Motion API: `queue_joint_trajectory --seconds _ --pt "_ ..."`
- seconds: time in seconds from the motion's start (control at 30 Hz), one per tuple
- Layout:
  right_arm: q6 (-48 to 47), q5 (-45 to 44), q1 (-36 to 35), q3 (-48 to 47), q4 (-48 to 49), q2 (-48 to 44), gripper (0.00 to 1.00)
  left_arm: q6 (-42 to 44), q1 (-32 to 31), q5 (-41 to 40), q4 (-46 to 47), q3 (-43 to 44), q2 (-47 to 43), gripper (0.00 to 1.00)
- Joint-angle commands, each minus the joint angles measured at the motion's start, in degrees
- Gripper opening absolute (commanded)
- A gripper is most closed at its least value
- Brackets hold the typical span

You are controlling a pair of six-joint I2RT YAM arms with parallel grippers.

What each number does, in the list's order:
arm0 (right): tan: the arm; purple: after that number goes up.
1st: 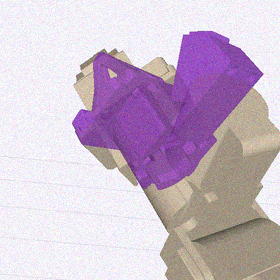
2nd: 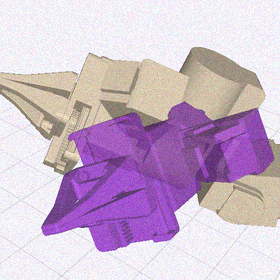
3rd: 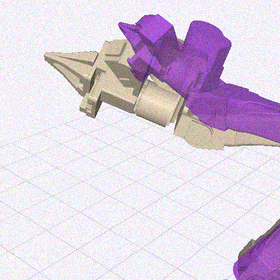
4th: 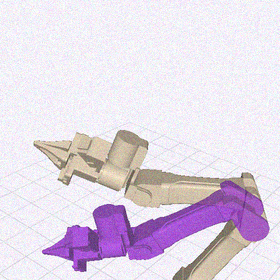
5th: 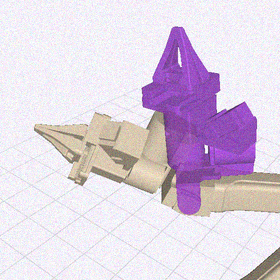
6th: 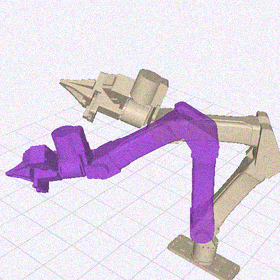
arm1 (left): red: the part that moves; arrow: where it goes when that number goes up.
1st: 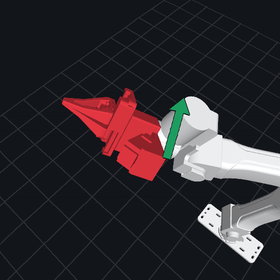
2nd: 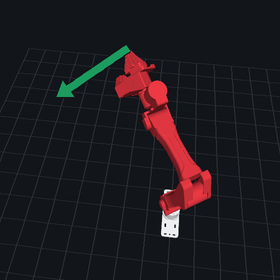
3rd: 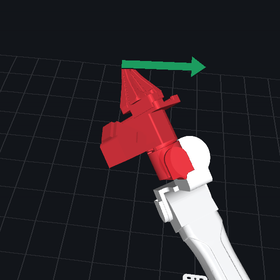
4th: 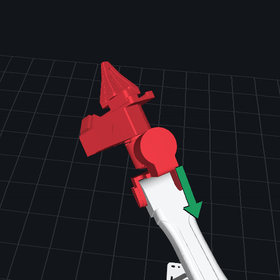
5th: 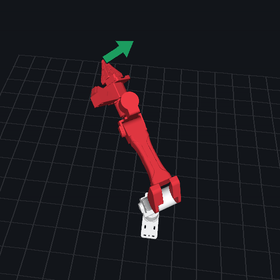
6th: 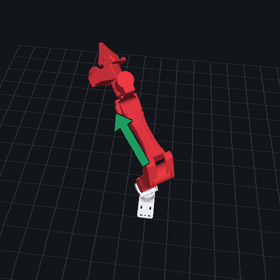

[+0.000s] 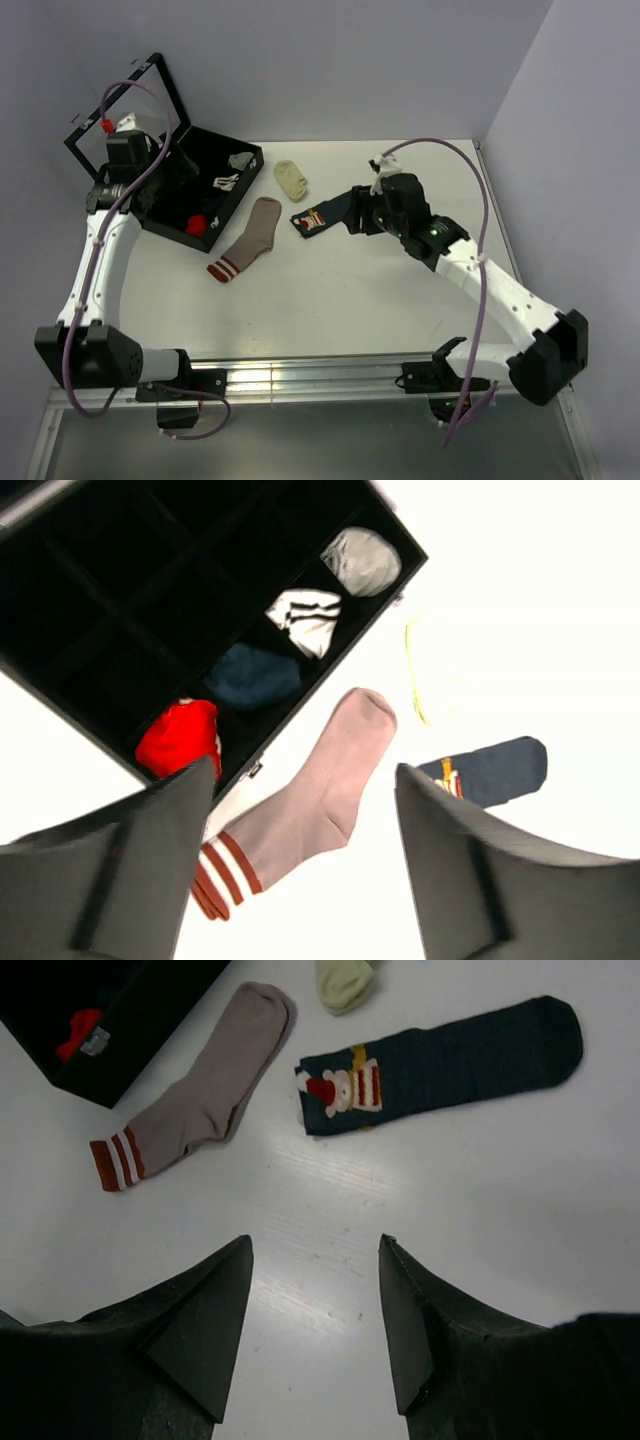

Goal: Roll the socks
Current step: Place the sock in the storage box, then move the sock to the center of the board.

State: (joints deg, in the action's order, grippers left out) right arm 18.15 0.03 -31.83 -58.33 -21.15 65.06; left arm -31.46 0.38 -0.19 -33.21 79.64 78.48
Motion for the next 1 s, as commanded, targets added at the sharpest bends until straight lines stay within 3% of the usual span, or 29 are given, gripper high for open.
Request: queue_joint_trajectory --seconds 0.0,0.3,0.53,0.8,0.97 --pt "1.5 1.6 0.3 -6.6 4.4 7.3 0.6 1.9 0.1 -2.1 -1.2 -1.8 -6.1 0.88" --pt "1.2 4.5 0.4 -21.6 8.9 33.6 0.51 3.9 0.1 -3.9 -3.3 -6.2 -14.8 0.89" --pt "0.3 4.5 0.0 -32.5 8.9 51.5 0.43 4.9 -3.9 -1.4 -3.3 -12.3 -19.8 0.91" --pt "1.5 3.5 -0.5 -35.2 5.0 60.7 0.38 4.9 -4.0 -0.3 -3.0 -16.1 -24.3 0.95" --pt "4.0 2.8 -1.1 -26.4 4.4 57.9 0.34 3.8 -4.0 1.8 -0.9 -18.2 -26.3 0.95"
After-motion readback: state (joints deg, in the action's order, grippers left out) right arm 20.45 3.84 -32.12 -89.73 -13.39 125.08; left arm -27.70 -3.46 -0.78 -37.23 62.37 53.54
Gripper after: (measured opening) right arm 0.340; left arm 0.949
